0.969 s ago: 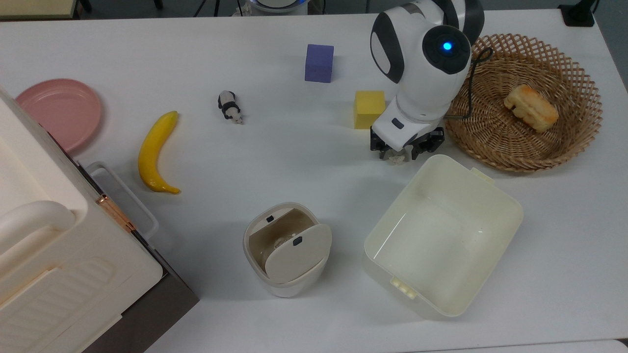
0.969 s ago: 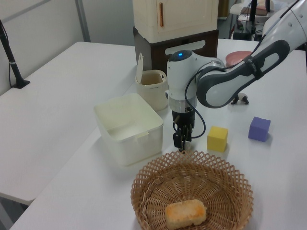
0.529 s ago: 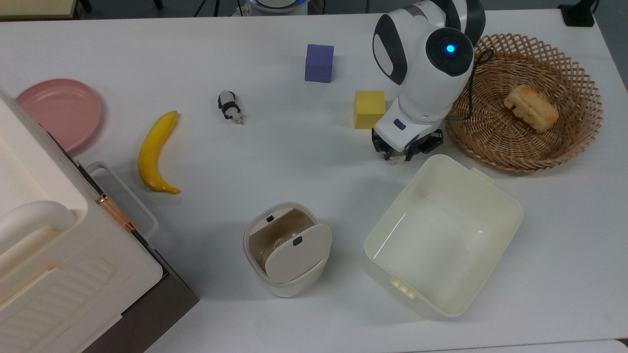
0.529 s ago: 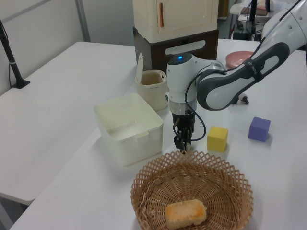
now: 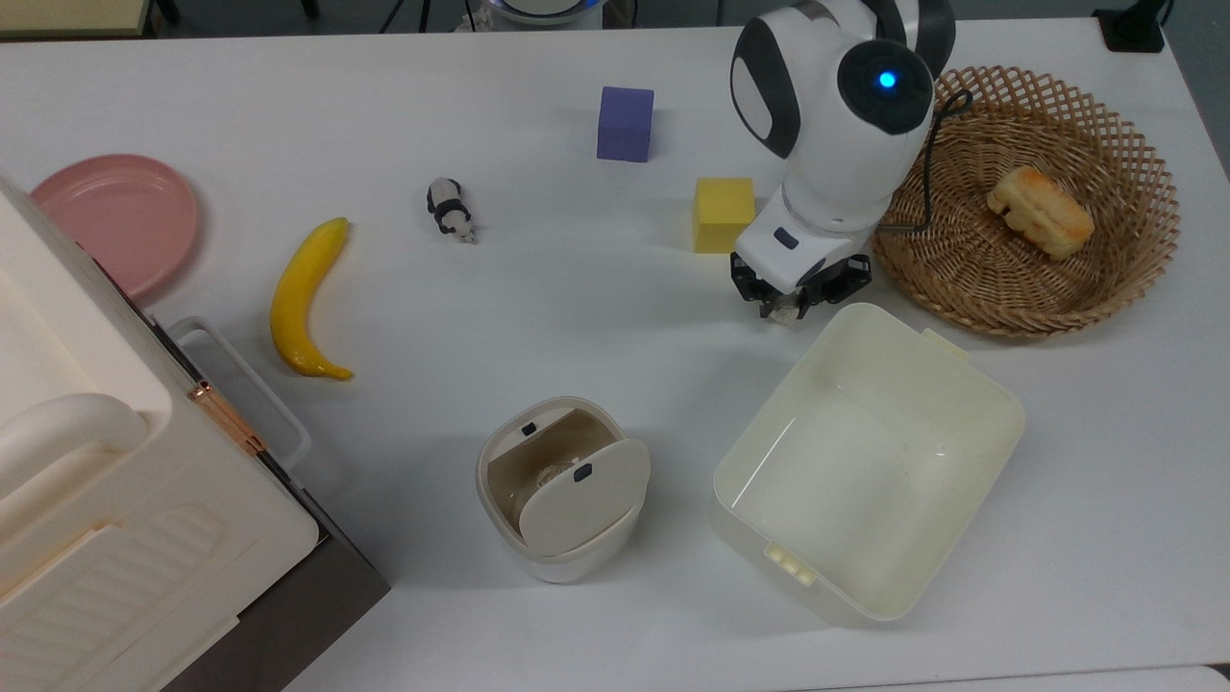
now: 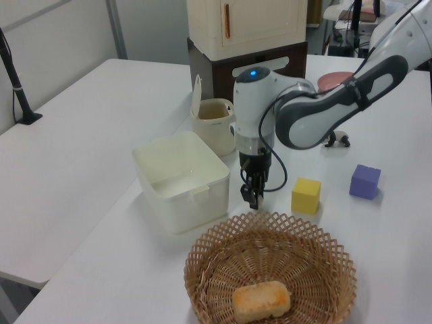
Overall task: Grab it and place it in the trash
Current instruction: 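Lower the gripper onto the small white ball and close it, then lift the held ball and carry it over the white trash bin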
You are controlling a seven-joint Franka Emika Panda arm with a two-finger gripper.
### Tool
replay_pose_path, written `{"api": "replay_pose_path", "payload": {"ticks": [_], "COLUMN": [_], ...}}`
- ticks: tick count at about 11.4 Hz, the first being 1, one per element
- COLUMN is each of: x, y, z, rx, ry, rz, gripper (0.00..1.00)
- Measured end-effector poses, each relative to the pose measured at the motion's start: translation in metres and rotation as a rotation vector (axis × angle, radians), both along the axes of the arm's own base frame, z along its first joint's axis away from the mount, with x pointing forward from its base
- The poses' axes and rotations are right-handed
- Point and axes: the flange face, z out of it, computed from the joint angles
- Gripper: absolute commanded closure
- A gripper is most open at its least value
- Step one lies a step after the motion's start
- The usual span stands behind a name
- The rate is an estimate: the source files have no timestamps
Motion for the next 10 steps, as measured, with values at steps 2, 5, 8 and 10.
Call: {"api": "replay_pose_path", "payload": {"ticks": [2, 5, 8, 10], "x": [0.003, 0.005, 0.014, 0.025], "y": [-0.008, -0.039, -0.068, -0.088], "z": [0.030, 0.081, 0.120, 0.133], "rx": [0.013, 0.018, 0.025, 0.009], "ry": [-0.035, -0.047, -0.072, -0.102], "rz": [0.006, 0.026, 0.035, 0.058], "gripper": [0.64, 0.64, 0.65, 0.65]}}
